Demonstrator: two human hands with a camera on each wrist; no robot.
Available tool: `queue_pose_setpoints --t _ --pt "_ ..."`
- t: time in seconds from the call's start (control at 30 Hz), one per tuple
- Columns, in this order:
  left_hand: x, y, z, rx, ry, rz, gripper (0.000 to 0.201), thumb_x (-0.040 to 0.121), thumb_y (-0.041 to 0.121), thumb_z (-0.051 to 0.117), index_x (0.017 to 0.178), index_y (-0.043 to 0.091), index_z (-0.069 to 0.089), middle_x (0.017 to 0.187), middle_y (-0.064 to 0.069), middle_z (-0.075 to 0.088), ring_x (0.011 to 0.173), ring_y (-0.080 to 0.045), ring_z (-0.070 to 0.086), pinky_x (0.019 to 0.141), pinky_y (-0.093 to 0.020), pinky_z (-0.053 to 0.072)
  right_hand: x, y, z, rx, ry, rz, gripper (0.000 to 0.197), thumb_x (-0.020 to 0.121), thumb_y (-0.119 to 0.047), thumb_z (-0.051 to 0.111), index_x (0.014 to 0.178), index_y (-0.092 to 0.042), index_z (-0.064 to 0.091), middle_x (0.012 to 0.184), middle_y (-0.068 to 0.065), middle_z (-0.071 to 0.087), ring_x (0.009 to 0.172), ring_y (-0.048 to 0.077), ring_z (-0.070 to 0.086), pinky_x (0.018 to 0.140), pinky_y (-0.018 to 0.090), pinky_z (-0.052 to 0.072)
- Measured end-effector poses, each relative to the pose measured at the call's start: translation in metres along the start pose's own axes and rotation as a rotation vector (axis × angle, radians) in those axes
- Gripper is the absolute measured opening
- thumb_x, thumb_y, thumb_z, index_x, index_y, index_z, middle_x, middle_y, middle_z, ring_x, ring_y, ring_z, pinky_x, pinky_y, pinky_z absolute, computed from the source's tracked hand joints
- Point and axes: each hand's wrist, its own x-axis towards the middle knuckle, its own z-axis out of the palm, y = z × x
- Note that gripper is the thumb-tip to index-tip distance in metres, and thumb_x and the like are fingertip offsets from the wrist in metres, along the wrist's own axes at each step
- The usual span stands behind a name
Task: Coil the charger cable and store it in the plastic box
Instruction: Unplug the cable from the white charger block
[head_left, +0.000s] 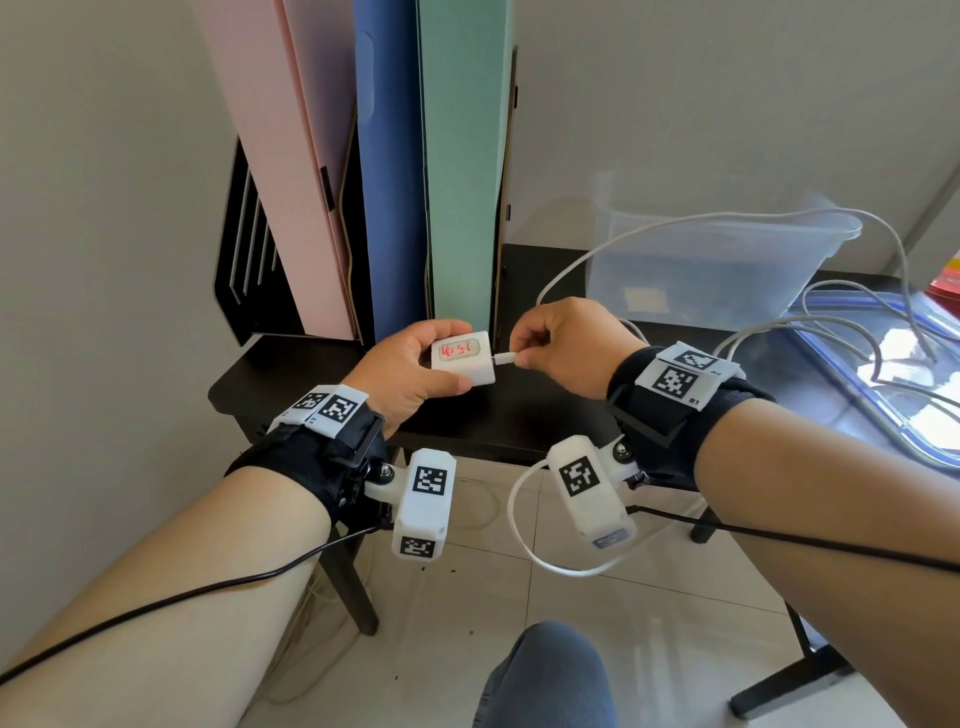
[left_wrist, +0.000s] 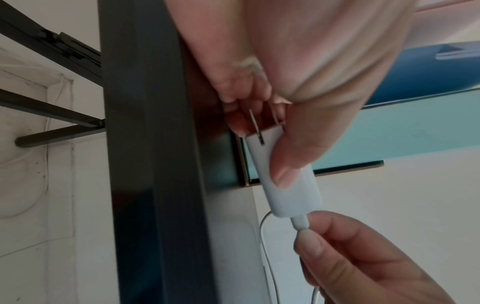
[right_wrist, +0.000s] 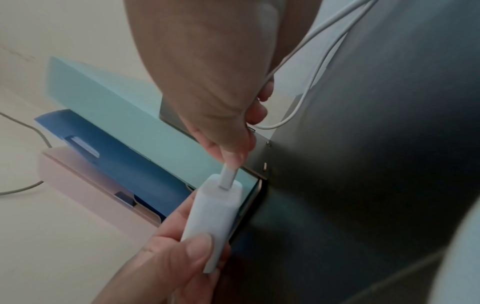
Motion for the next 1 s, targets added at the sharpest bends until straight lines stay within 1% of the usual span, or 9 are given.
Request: queue_pose_setpoints --t 0.17,0.3,0.4,0.53,0.6,0.77,0.87,0.93,1.0 --pt "-0.001 0.0 -0.001 -0.034 0.009 0.017 0.055 0.073 -0.009 0.067 0.112 0.029 0.056 0.102 0.015 0.06 0.094 -0.002 0.058 0.072 -0.01 0.052 0.001 -0.005 0.001 0.034 0.037 -0.003 0.01 0.086 -0.016 0.06 0.094 -0.016 0.067 0.072 -0.011 0.052 0.068 0.005 0.049 0.06 0.012 0.037" --pt "0.0 0.0 -0.003 -0.053 0.012 0.012 0.056 0.071 -0.01 0.068 0.106 0.033 0.058 0.104 0.013 0.061 0.1 -0.006 0.059 0.079 -0.017 0.052 0.002 -0.012 -0.001 0.009 0.009 0.005 0.012 0.087 -0.015 0.06 0.096 -0.015 0.066 0.085 -0.004 0.058 0.08 0.012 0.053 0.073 0.021 0.042" --pt "0.0 -0.001 -0.003 -0.024 0.017 0.028 0.057 0.072 -0.009 0.069 0.107 0.034 0.057 0.105 0.014 0.061 0.101 -0.007 0.059 0.082 -0.019 0.052 -0.001 -0.013 -0.005 0.009 0.016 0.013 0.013 0.088 -0.016 0.058 0.099 -0.015 0.065 0.087 -0.003 0.058 0.082 0.013 0.054 0.072 0.02 0.042" --pt "0.002 0.004 -0.002 0.105 -0.018 0.043 0.057 0.073 -0.001 0.072 0.116 0.032 0.056 0.111 0.009 0.06 0.105 -0.009 0.058 0.087 -0.02 0.048 -0.004 -0.016 -0.016 -0.2 -0.206 0.062 0.026 0.095 -0.021 0.046 0.115 -0.011 0.06 0.101 0.003 0.06 0.089 0.015 0.051 0.08 0.024 0.04" --pt "0.003 0.009 0.001 0.159 -0.013 0.063 0.056 0.074 0.004 0.072 0.118 0.034 0.054 0.111 0.013 0.059 0.104 -0.007 0.058 0.09 -0.022 0.047 -0.005 -0.012 -0.019 -0.184 -0.23 0.088 0.029 0.096 -0.02 0.043 0.117 -0.01 0.06 0.105 0.007 0.064 0.088 0.015 0.051 0.079 0.024 0.04" --pt "0.013 0.02 0.017 0.071 0.158 0.091 0.069 0.075 0.016 0.074 0.135 0.027 0.041 0.127 0.006 0.056 0.112 -0.011 0.057 0.101 -0.028 0.043 -0.013 0.01 -0.021 0.18 0.107 0.111 0.022 0.092 -0.021 0.05 0.095 -0.01 0.069 0.078 0.0 0.063 0.06 0.007 0.047 0.056 0.017 0.038" --pt "0.019 0.029 0.03 -0.067 0.314 -0.01 0.071 0.069 0.038 0.077 0.13 0.019 0.046 0.109 0.003 0.065 0.103 -0.015 0.062 0.096 -0.035 0.049 -0.02 0.014 -0.027 0.314 0.211 0.127 0.02 0.092 -0.022 0.051 0.087 -0.013 0.068 0.066 -0.005 0.057 0.052 0.006 0.043 0.05 0.017 0.035" --pt "0.014 0.041 0.044 -0.218 0.222 -0.114 0.054 0.079 0.044 0.066 0.118 0.008 0.056 0.092 -0.002 0.068 0.089 -0.017 0.065 0.08 -0.032 0.055 -0.023 0.015 -0.03 0.384 0.279 0.125 0.019 0.092 -0.024 0.051 0.081 -0.018 0.066 0.063 -0.007 0.055 0.048 0.005 0.042 0.049 0.016 0.034" --pt "0.008 0.055 0.059 -0.268 0.03 -0.189 0.051 0.088 0.054 0.046 0.104 0.009 0.063 0.089 -0.006 0.07 0.084 -0.019 0.067 0.069 -0.028 0.053 -0.027 0.018 -0.033 0.434 0.351 0.106 0.022 0.091 -0.025 0.053 0.072 -0.024 0.063 0.059 -0.009 0.054 0.044 0.002 0.044 0.048 0.014 0.034"
